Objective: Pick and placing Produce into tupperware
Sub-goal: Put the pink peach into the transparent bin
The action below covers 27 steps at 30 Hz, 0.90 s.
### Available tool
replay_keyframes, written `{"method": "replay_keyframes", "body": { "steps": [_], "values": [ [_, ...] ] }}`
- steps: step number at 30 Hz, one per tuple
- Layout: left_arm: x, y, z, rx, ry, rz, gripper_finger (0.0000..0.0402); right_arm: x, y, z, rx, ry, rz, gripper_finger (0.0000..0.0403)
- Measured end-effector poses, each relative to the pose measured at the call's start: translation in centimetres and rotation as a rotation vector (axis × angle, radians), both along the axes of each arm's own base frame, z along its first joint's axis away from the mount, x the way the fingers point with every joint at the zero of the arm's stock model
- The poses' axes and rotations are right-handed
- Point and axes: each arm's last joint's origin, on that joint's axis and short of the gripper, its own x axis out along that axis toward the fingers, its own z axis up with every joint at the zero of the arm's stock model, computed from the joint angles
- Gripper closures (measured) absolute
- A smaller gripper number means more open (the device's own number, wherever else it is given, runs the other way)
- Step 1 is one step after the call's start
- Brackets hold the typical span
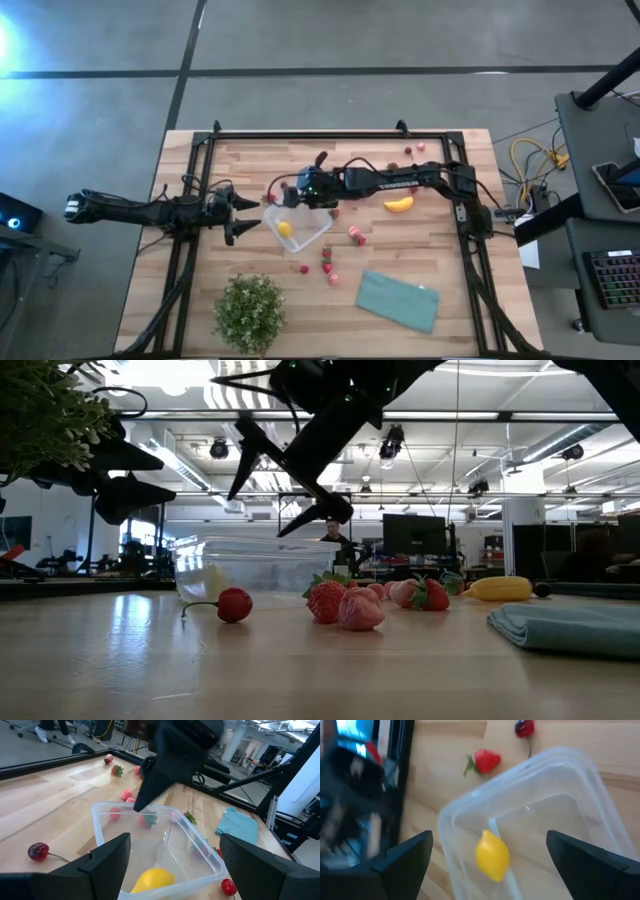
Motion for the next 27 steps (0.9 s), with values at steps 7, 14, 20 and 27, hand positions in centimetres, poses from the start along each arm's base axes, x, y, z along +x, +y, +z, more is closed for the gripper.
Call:
{"method": "replay_keyframes", "body": {
  "steps": [7,14,20,27],
  "values": [
    [0.0,0.0,0.0,0.0,0.002,0.0,0.0109,0.0,-0.2,0.1,0.018,-0.007,-0.023,0.0021],
    [0.0,0.0,0.0,0.0,0.001,0.0,0.0109,0.0,0.0,0.3,0.3,-0.024,-0.094,0.0021],
    [0.0,0.0,0.0,0.0,0.0,0.0,0.0109,-0.1,-0.2,0.5,0.132,-0.024,0.152,0.0021],
    [0.0,0.0,0.0,0.0,0.001,0.0,0.0109,0.1,0.8,1.2,0.254,-0.103,0.386,0.0021]
  ]
}}
